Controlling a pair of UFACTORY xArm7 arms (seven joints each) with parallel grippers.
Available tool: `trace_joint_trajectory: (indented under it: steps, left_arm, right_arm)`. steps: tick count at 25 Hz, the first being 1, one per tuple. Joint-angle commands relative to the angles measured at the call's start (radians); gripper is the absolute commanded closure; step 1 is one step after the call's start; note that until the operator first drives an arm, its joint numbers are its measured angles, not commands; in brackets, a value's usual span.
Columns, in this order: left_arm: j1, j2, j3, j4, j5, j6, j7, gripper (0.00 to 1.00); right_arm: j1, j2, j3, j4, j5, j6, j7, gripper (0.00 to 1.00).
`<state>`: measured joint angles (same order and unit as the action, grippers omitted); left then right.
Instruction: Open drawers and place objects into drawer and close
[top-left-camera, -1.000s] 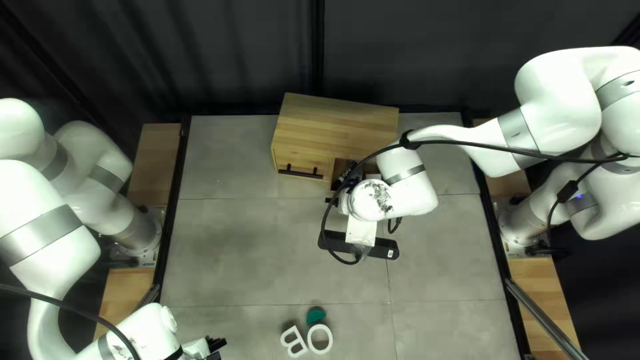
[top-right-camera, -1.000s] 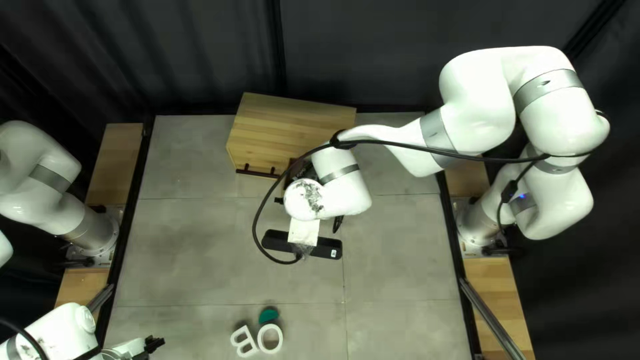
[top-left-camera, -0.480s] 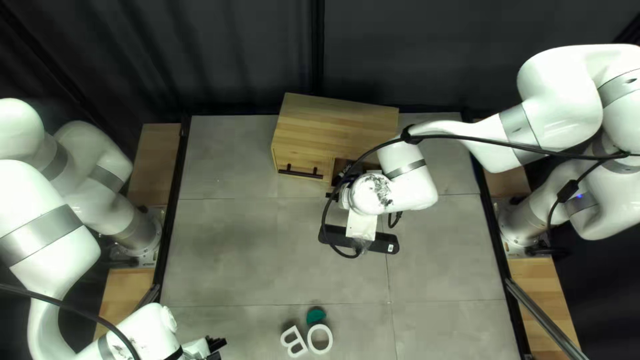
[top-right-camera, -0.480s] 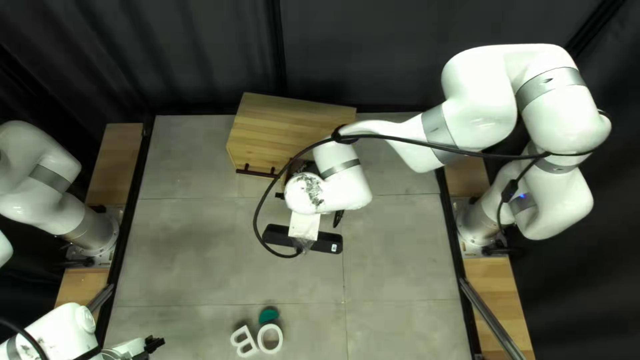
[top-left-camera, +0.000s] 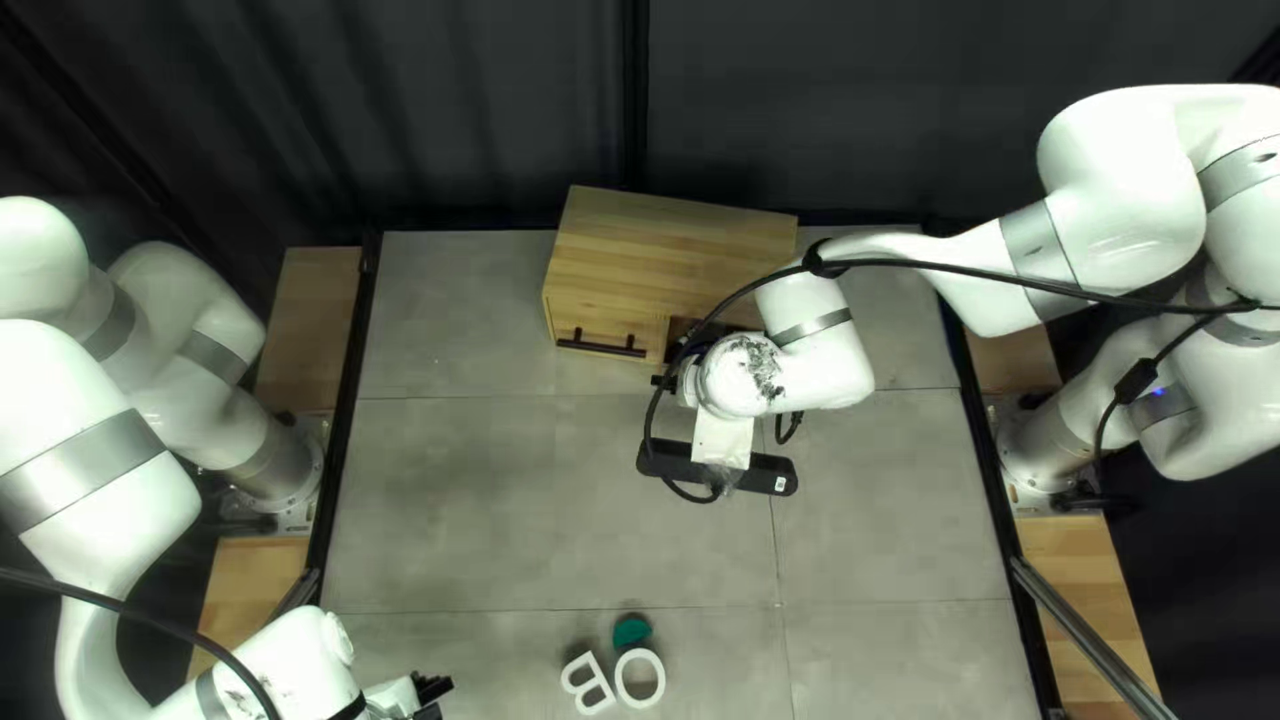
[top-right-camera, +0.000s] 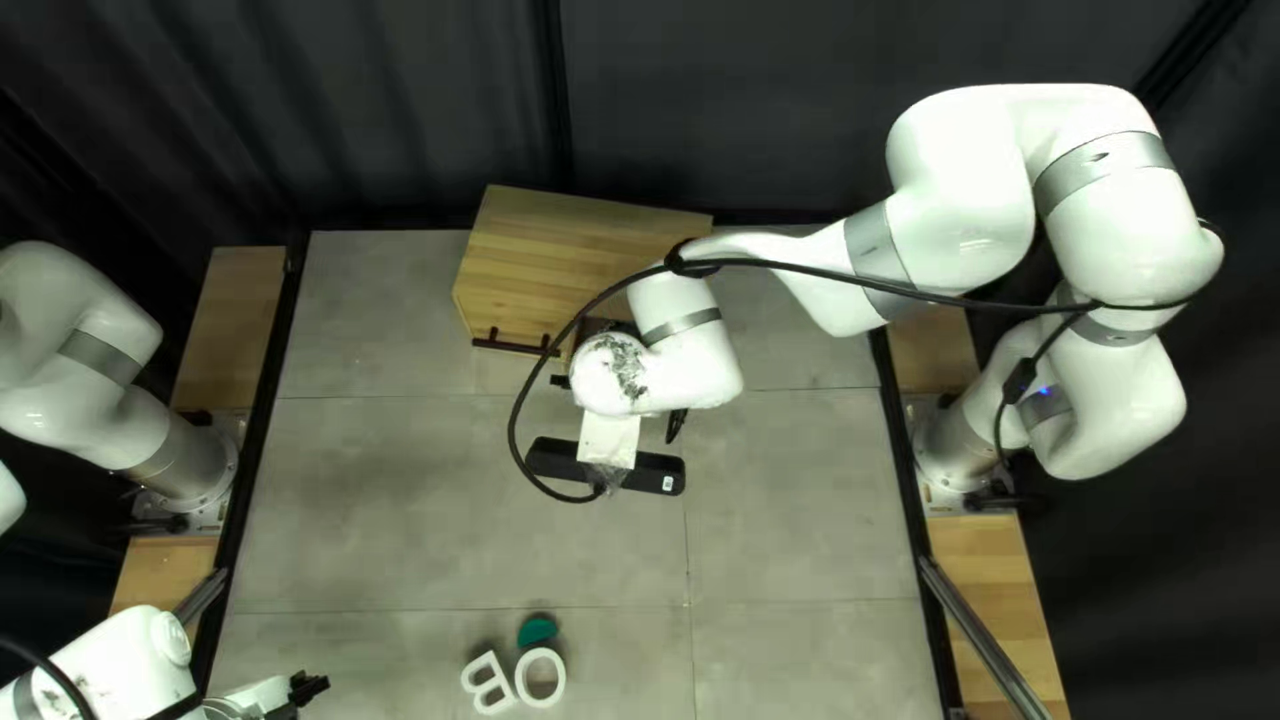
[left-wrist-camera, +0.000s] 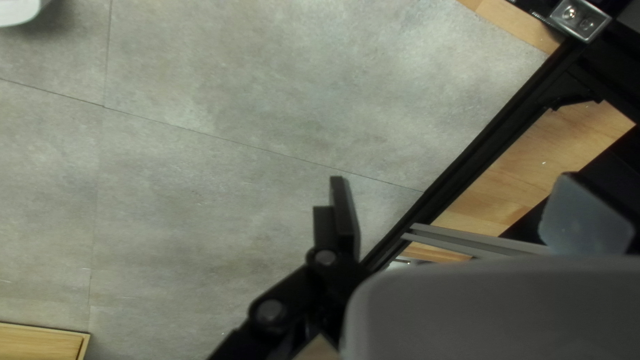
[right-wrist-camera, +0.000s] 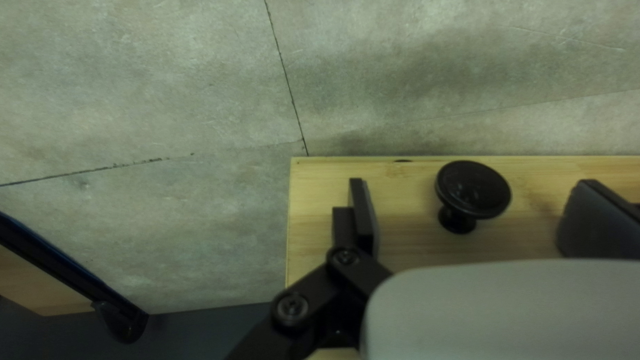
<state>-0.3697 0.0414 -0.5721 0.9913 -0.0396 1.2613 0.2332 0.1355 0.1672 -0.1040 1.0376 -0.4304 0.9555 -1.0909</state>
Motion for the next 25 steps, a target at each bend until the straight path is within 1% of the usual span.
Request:
trace_joint_trajectory:
  steps: [1, 25]
  left_arm:
    - [0.000, 0.000, 0.000, 0.000, 0.000, 0.000, 0.000, 0.00]
    - [0.000, 0.000, 0.000, 0.000, 0.000, 0.000, 0.000, 0.00]
  right_arm:
    - [-0.005, 0.000, -0.003, -0.002, -0.002, -0.005, -0.008, 0.00]
    - [-0.041, -0.003, -0.036, -0.009, -0.029, -0.011, -0.062, 0.00]
